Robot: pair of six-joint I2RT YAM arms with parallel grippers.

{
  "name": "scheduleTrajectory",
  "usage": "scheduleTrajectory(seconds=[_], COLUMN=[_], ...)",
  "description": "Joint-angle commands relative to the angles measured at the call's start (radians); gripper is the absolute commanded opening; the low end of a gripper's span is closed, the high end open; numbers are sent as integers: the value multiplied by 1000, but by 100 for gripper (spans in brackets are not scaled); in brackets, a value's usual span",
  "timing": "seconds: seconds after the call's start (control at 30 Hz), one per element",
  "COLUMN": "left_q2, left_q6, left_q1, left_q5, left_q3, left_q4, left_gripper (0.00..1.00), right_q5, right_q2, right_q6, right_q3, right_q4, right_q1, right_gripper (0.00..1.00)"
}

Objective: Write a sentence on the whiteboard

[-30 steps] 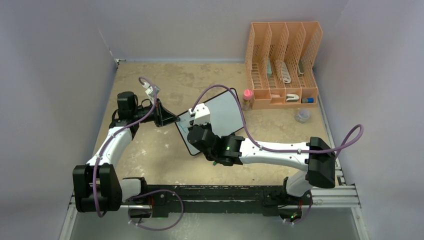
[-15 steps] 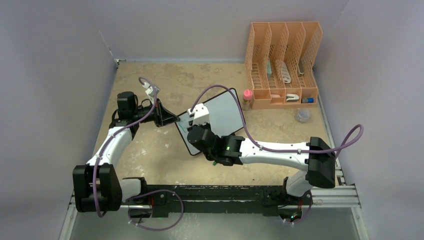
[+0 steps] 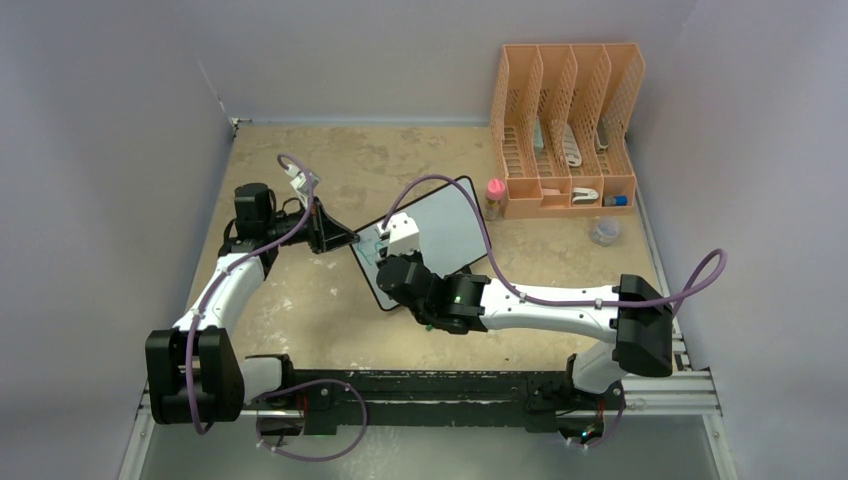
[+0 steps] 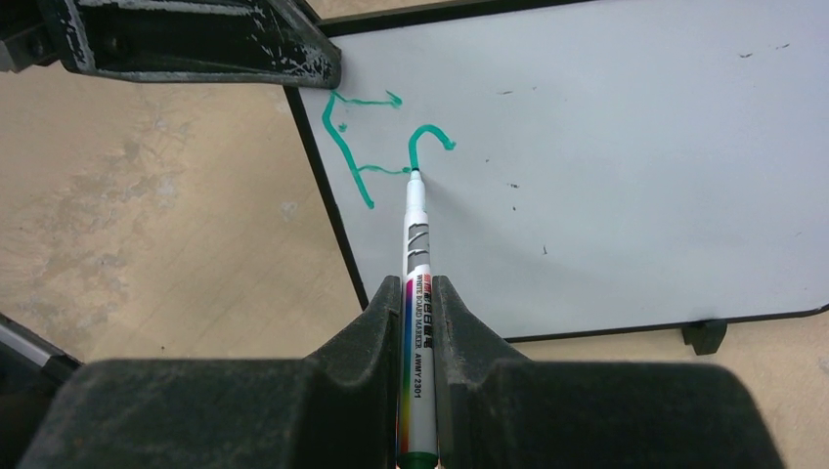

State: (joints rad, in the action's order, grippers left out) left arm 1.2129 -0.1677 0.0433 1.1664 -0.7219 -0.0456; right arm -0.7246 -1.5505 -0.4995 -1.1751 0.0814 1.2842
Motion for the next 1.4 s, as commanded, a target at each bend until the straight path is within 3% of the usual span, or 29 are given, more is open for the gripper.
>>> scheduleTrajectory(seconds=[0.0, 0.37, 1.37], left_q2=[5, 2, 4], left_q6=[25, 25, 23], left_q1=[-14, -16, -16], left_q5=[20, 21, 26], left_q3=[-24, -24, -22], left_q4=[-18, -19, -17], left_gripper=[0, 0, 0], right_q5=[-2, -56, -111], right_q2=[23, 36, 27], right_q6=[-22, -49, 46], right_q3=[16, 33, -21], right_q4=[39, 71, -66], right_q1=[-7, -6, -8], right_gripper=[0, 0, 0])
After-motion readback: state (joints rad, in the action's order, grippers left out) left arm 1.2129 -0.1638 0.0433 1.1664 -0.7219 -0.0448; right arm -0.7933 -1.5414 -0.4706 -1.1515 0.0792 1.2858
